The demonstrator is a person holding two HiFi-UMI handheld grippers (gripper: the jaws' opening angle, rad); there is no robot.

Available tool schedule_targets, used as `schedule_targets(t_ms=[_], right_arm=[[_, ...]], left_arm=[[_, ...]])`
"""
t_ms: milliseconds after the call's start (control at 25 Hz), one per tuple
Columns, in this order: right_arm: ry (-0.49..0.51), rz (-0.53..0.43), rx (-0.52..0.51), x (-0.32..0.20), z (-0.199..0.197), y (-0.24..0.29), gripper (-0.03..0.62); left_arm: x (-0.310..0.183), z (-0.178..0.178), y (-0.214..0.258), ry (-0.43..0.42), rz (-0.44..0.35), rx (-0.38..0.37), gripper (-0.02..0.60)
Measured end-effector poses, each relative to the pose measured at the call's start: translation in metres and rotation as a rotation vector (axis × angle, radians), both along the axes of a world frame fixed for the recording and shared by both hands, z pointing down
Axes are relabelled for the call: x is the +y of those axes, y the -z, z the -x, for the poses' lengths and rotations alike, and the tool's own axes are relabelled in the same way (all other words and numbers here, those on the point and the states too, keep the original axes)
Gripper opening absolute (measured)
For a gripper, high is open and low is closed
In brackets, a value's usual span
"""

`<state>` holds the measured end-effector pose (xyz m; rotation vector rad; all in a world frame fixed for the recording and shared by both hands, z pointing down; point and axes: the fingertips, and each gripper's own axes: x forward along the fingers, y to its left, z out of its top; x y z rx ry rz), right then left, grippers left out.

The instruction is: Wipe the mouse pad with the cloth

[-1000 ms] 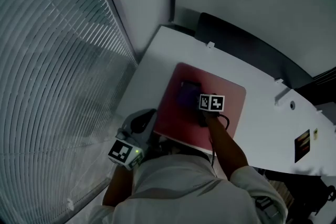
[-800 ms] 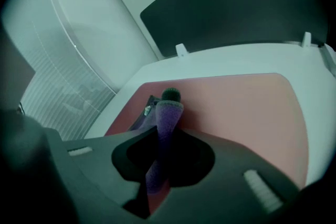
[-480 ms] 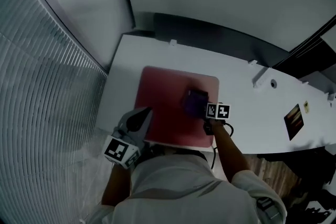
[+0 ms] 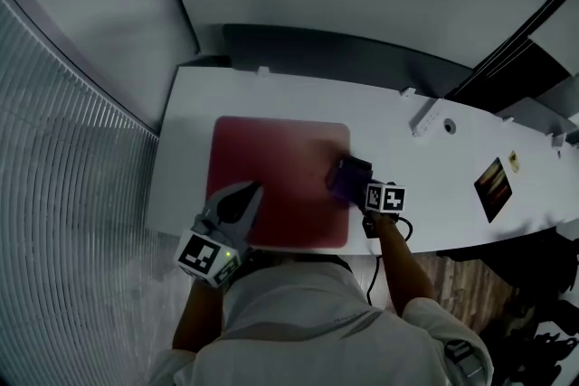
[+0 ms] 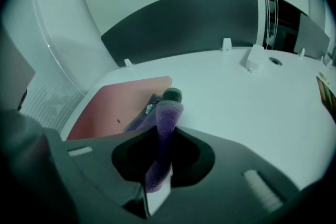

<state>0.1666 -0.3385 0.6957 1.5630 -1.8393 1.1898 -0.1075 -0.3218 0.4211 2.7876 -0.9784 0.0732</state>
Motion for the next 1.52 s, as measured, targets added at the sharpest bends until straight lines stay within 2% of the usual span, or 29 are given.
schedule_targets(t_ms=[120,240,360,520,720,880,1040,1160,1240,1360,1520], right_arm=[[0.063,-0.065,0.000,0.002,0.019,0.027,0.046],[0.166,-0.164,0.002,-0.008,0.055,0.064,0.046],[0.312,-0.239,-0.032,-0.019,0.109,0.097,0.046],[0.477,-0.298,-0.145,-0.027,0.195,0.129,0.046],[0.628,-0.290,-0.277,-0.023,0.307,0.136,0.046],[0.762,-0.241,-0.306,-0.011,0.391,0.117,0.046],[0.824,-0.158,-0.270,-0.002,0.447,0.078,0.046],[0.795,-0.078,-0.233,-0.011,0.461,0.041,0.046],[0.753,-0.038,-0.214,-0.018,0.456,0.026,0.046],[0.683,-0.019,-0.171,-0.021,0.431,0.026,0.046],[0.595,0.006,-0.165,-0.011,0.379,0.025,0.046]], left_arm=[[-0.001,0.002,-0.002,0.008,-0.001,0.006,0.000],[-0.002,0.014,-0.003,0.034,0.001,0.004,0.000],[0.000,0.032,0.000,0.071,0.004,0.001,0.000],[0.004,0.065,-0.002,0.133,0.007,-0.002,0.000],[0.020,0.128,-0.010,0.238,0.015,-0.014,0.000],[0.039,0.183,-0.015,0.332,0.020,-0.028,0.000],[0.061,0.227,-0.021,0.405,0.029,-0.023,0.000],[0.063,0.247,-0.031,0.415,0.052,-0.019,0.000],[0.060,0.252,-0.036,0.404,0.074,-0.010,0.000],[0.059,0.247,-0.027,0.376,0.073,-0.019,0.000],[0.061,0.221,-0.019,0.338,0.079,-0.048,0.000]])
